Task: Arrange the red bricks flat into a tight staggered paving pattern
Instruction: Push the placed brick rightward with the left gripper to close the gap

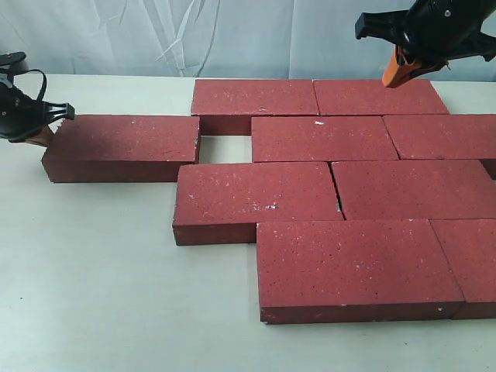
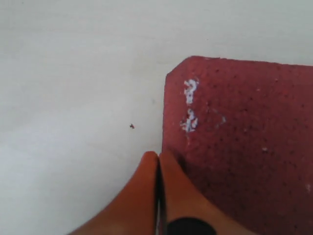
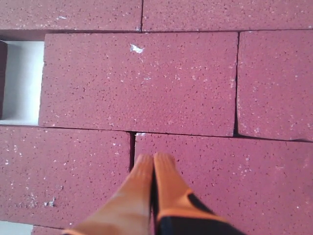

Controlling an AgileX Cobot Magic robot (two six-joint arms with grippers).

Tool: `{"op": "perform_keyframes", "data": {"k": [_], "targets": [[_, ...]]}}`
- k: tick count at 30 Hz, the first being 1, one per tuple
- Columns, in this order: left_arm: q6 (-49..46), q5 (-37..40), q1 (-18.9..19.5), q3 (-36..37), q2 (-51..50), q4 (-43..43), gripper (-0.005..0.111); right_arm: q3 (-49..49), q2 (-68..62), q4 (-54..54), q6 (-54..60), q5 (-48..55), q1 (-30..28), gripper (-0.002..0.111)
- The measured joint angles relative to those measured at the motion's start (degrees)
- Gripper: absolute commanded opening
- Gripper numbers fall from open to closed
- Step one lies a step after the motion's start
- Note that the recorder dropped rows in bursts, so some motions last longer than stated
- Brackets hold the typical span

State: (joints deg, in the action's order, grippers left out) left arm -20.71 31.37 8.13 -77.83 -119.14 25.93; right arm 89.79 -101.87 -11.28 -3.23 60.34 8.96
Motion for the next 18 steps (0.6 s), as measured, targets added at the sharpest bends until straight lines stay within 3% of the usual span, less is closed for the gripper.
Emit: {"op": "perform_keyframes", "data": {"k": [8,18], "targets": [[-3.3,2.5,0.0,0.0,0.0,2.6,0.0,0.0,0.0,0.0,0.0,-0.1,0.0,-0.001],[-0.8,4.4,1.9,0.0,0.0,-2.4,0.0,0.0,0.0,0.0,0.0,-0.1,0.0,-0.001]]}}
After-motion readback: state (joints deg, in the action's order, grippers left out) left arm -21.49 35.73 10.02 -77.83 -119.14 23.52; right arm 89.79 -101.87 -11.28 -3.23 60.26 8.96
